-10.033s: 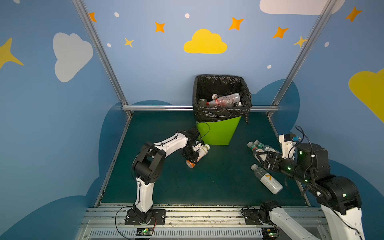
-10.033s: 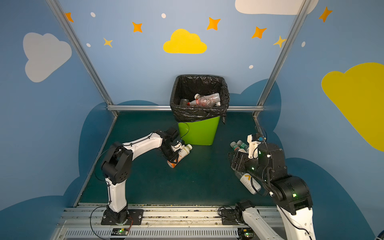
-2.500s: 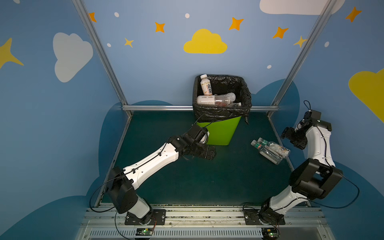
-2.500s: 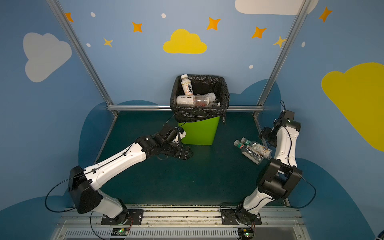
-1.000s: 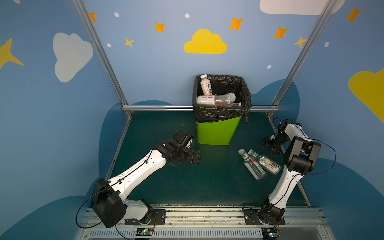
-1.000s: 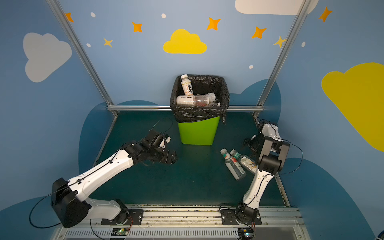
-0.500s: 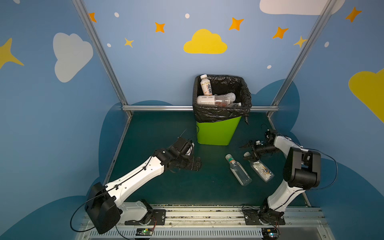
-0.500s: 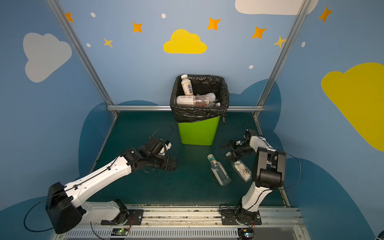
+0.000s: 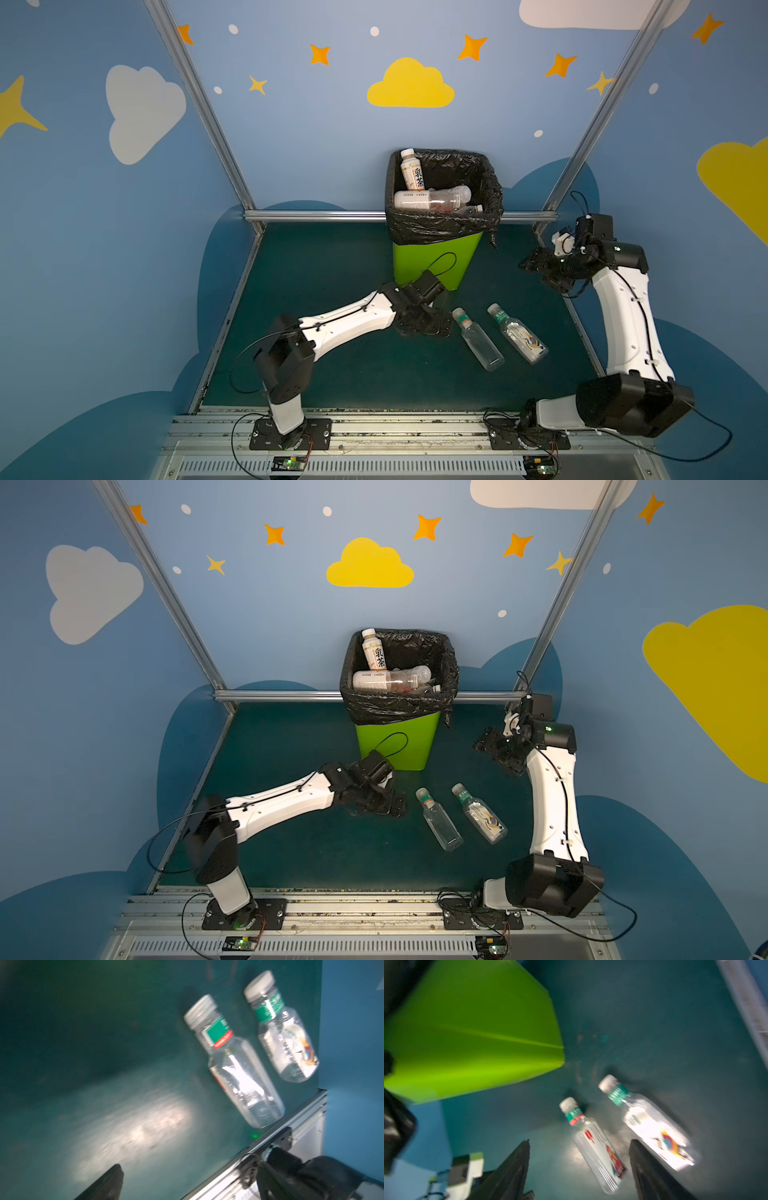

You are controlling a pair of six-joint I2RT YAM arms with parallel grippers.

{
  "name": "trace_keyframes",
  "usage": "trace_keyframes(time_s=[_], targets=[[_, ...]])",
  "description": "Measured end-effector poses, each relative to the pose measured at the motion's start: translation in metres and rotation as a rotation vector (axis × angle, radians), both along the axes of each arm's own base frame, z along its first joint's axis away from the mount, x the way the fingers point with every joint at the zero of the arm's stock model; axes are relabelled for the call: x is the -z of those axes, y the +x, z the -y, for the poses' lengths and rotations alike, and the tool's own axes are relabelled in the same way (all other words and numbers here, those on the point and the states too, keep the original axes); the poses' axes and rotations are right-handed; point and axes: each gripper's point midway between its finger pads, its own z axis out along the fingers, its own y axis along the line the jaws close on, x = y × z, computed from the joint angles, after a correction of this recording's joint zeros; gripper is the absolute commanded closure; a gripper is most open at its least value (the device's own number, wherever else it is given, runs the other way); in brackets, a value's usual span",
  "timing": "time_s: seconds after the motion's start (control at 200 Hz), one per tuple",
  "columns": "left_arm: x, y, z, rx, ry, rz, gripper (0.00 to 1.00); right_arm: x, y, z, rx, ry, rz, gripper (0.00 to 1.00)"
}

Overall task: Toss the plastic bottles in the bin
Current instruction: 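Close the left gripper on the red-banded bottle while the right gripper withdraws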

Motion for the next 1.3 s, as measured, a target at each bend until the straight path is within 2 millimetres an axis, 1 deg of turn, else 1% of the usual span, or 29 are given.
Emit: trace_keyframes(time_s=[0.045,0.11,0.2,0.245,0.37,0.506,0.586,0.691,0.836,0.971,1.187,1.302], targets=[[0.0,0.005,0.018,0.002,-0.015,-0.006,0.0,0.005,-0.007,0.005,0.001,-0.032,-0.028,0.24],[0.004,0.007,0.037,0.009,-0.025,-0.023,0.0,0.016,-0.015,0.01,-0.005,-0.063,-0.072,0.23],[0.015,0.005,0.052,0.015,-0.012,-0.056,0.0,0.03,-0.025,0.015,-0.018,-0.088,-0.128,0.22],[0.022,0.004,0.058,0.02,0.001,-0.076,0.0,0.033,-0.029,0.017,-0.019,-0.096,-0.145,0.22],[0.035,0.001,0.074,0.037,0.021,-0.121,0.0,0.034,-0.036,0.021,-0.025,-0.106,-0.15,0.2],[0.043,-0.001,0.093,0.053,0.03,-0.15,0.0,0.026,-0.042,0.027,-0.023,-0.119,-0.122,0.2],[0.046,-0.002,0.101,0.061,0.037,-0.163,0.0,0.023,-0.045,0.029,-0.021,-0.123,-0.111,0.2],[0.049,-0.004,0.108,0.068,0.042,-0.176,0.0,0.022,-0.044,0.028,-0.028,-0.107,-0.104,0.2],[0.053,-0.008,0.112,0.07,0.046,-0.204,0.0,0.024,-0.042,0.023,-0.042,-0.077,-0.105,0.2],[0.064,-0.011,0.114,0.064,0.058,-0.24,0.0,0.026,-0.04,0.02,-0.049,-0.061,-0.112,0.2],[0.081,-0.002,0.131,0.058,0.054,-0.246,0.0,0.03,-0.037,0.018,-0.073,-0.048,-0.121,0.2],[0.087,0.002,0.138,0.058,0.049,-0.242,0.0,0.03,-0.036,0.016,-0.085,-0.037,-0.122,0.2]])
